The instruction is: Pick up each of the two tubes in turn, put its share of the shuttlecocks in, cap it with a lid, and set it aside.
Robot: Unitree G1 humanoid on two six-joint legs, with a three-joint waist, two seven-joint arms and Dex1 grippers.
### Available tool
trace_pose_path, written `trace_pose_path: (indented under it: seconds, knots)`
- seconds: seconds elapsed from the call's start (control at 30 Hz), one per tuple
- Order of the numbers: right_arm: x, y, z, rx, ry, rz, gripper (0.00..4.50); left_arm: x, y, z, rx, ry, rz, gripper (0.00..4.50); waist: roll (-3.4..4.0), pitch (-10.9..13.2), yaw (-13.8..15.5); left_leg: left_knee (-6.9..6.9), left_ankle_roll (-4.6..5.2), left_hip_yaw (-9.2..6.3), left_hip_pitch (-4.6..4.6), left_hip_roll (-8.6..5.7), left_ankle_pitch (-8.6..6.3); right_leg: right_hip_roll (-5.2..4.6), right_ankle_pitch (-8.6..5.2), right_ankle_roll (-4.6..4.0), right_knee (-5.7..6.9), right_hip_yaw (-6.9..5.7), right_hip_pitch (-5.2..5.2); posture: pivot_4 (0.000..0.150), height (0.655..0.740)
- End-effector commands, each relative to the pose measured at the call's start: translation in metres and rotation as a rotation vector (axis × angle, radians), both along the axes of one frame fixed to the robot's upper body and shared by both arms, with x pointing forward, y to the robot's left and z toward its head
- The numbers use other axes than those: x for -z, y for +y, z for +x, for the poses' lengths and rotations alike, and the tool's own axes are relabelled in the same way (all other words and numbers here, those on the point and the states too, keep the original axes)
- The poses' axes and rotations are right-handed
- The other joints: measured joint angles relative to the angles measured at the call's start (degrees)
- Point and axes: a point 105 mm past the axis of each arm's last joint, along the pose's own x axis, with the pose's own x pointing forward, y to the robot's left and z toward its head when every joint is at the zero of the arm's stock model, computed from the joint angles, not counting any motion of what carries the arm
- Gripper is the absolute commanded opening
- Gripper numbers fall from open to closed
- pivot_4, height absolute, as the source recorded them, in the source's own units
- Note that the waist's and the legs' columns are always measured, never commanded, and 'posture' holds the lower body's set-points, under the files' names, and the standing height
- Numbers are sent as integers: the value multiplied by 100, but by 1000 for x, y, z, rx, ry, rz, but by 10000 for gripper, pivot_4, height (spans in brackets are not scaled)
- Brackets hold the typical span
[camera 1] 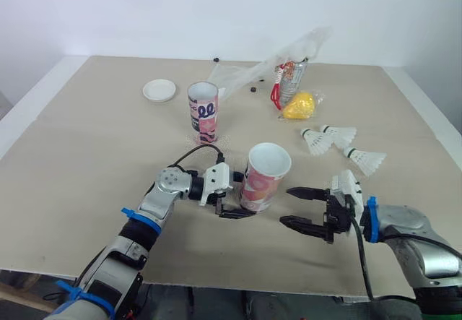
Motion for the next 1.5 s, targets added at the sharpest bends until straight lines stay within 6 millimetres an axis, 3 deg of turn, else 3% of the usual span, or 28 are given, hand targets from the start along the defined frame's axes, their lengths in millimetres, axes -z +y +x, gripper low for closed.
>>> trace_pose_path:
  seconds: [0.03, 0.27, 0.67, 1.13, 1.5]
  knots:
    - [0, 6, 8, -11, -76, 2, 44137, -15, 9, 2, -4, -62, -30, 45000, 0, 0, 0, 0, 0, 0, 1, 0, 1, 0, 0, 0, 0, 0, 0, 1500, 7400]
    - [1, 18, 18, -4, -71, 72, 44137, -29, 18, 0, -37, -19, -106, 45000, 0, 0, 1, -2, -2, -1, 0, 1, 2, 0, -1, -2, 1, 0, 0, 1500, 7400]
    - [13, 32, 18, -39, -100, 48, 44137, -32, 35, -9, -40, 1, -86, 45000, 0, 0, 5, -1, -3, -3, 2, 2, 3, 1, 0, -3, 2, -3, 2, 1500, 7400]
    - [24, 47, 30, -59, -128, 12, 44137, -28, 37, -14, -41, 10, -76, 45000, 0, 0, 5, -1, -4, -3, 2, 2, 3, 2, 2, -3, 2, -3, 3, 1500, 7400]
    - [20, 60, 31, -93, -113, 55, 44137, -24, 39, -16, -56, 16, -78, 45000, 0, 0, 4, -1, -3, -3, 6, 4, 4, 4, 3, -5, 4, -3, 4, 1500, 7400]
